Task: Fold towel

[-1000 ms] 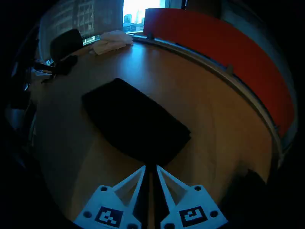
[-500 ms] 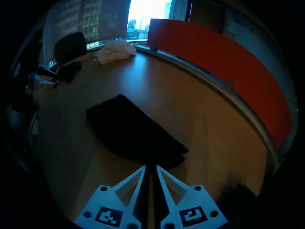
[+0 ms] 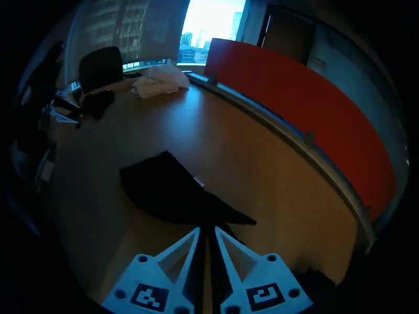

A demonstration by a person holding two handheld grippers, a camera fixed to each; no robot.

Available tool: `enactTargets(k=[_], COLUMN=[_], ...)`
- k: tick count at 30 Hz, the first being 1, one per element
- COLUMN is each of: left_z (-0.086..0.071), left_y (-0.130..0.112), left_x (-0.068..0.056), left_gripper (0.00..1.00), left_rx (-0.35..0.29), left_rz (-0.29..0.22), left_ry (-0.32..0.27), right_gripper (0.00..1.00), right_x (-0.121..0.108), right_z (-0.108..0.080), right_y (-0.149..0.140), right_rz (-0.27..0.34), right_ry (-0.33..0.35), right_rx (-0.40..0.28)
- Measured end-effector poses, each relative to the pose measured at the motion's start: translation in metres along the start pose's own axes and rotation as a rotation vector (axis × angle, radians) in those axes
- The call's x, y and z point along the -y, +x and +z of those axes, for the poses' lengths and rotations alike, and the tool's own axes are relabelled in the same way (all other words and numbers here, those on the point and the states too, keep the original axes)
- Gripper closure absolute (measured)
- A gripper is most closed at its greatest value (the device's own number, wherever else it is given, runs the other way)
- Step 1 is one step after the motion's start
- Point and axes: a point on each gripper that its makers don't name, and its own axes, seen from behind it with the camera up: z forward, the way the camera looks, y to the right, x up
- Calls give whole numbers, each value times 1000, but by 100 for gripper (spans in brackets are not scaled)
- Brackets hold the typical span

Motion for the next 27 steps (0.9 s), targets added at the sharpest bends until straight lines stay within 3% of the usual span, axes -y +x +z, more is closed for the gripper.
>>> enactTargets(k=[14, 27], left_z=[-16, -28], left_y=[-5, -9], left_x=[-1, 5], left_gripper=[0, 0], left_rx=[7, 3], left_rz=[-10, -26], left_ry=[4, 23], right_gripper=[96, 96], right_x=[14, 52], right_z=[8, 39], right_y=[28, 67], right_rz=[-61, -143], right_ry=[37, 133], right_rx=[-35, -66])
